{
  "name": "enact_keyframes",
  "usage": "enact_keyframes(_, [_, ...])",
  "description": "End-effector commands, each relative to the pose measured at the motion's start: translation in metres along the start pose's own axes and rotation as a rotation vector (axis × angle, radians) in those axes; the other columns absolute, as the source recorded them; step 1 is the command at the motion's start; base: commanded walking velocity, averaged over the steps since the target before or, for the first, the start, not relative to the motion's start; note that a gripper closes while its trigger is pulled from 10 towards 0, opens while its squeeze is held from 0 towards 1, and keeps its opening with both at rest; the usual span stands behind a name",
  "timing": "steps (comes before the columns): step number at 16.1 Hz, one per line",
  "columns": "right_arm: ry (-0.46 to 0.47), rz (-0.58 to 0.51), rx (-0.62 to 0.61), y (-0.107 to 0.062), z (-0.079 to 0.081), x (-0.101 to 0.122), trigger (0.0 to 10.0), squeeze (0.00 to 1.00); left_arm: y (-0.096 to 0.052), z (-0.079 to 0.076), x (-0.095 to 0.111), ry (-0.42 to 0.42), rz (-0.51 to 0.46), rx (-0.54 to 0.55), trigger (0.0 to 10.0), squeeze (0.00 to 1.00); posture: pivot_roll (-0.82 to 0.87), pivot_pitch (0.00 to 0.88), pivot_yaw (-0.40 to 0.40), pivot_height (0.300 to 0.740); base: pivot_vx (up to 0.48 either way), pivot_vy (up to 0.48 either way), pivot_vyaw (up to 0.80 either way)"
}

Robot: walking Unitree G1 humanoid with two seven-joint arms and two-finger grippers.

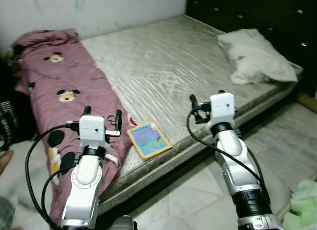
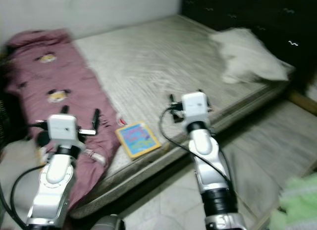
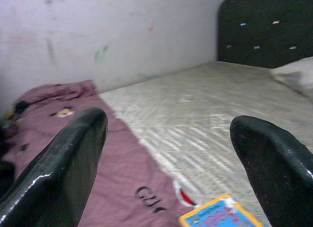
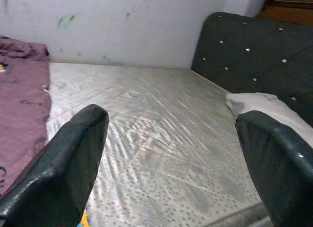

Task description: Clean up the room

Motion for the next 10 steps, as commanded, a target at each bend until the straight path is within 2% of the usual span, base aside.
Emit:
enact_keyframes(1, [0.017,-0.007,0.031,0.0023,0.0086,0.0028,10.0,0.0,0.0008,0.0072,-0.0034,0.034,0.016,0.024,10.0,0.0,0.06,0.0,-0.048,0.74,0.0,0.0,0.8])
enact_keyframes(10, [0.018,-0.008,0.039,0.0024,0.0097,0.0027,10.0,0.0,0.0002,0.0042,-0.004,0.005,0.018,-0.002,10.0,0.0,0.07,0.0,-0.048,0.74,0.0,0.0,0.8])
Point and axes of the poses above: a point about 5 cm out from each wrist's last joint towards the gripper, its own y axis pointing out of the wrist towards the gripper, its own x axis along the axis of the wrist's last joint, z = x × y, the point moved 2 cm from there along y, pointing out of the wrist towards the gripper, and after that the axes turned 8 degrees about y, right-handed, at the moved point
